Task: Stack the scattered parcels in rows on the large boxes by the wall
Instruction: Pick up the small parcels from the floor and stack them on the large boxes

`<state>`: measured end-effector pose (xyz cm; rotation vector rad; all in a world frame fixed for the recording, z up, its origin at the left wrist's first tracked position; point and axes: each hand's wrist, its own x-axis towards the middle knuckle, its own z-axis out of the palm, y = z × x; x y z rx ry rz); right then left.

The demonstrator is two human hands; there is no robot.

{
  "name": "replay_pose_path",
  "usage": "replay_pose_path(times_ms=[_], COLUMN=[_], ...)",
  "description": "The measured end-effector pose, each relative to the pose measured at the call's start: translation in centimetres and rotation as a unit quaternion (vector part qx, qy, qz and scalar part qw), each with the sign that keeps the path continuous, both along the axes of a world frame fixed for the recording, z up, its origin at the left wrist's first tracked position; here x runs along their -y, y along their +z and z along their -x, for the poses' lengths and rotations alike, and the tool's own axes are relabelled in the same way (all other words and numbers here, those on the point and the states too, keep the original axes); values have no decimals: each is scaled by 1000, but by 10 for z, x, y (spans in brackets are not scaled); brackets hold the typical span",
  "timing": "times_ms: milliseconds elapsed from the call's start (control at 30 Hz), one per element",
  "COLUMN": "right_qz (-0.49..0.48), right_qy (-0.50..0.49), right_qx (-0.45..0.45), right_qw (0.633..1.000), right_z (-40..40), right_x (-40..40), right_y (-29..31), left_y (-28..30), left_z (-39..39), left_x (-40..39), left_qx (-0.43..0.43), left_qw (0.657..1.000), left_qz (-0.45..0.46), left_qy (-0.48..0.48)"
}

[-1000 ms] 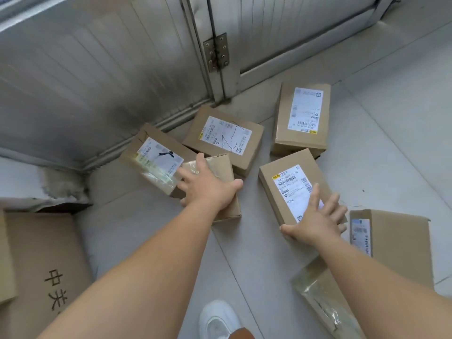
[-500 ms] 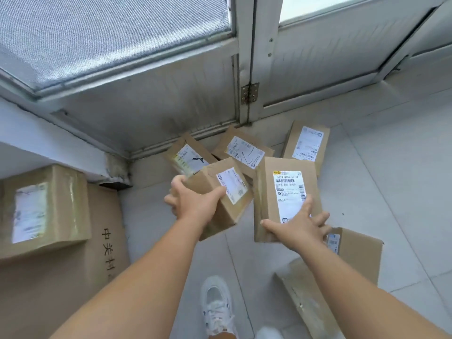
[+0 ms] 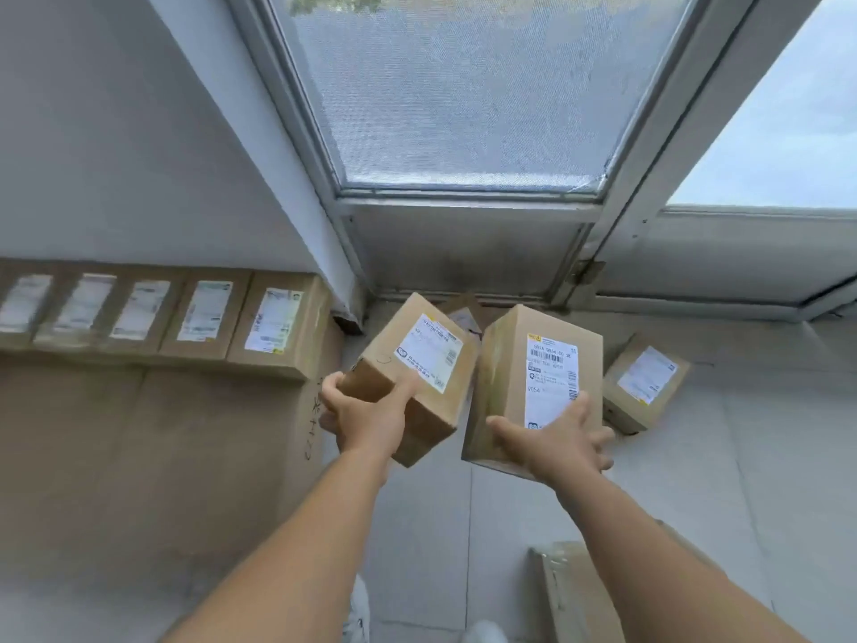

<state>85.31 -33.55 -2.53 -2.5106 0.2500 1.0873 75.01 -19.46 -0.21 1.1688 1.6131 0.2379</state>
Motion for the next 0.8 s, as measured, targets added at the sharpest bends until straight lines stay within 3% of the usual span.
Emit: replay_pose_path(times_ms=[333,800], right_qz=[-5,-14], right_qy=[102,201], right_qx=[2,28], right_qw=[995,979], right_z=[109,371], right_x=[-113,-299], right_y=[29,51], left_y=[21,24], left_z=[134,421], left_x=[-79,-233], left_qx=[51,138], left_qw=[990,954], left_qz=[-19,-21], left_qy=[128,264])
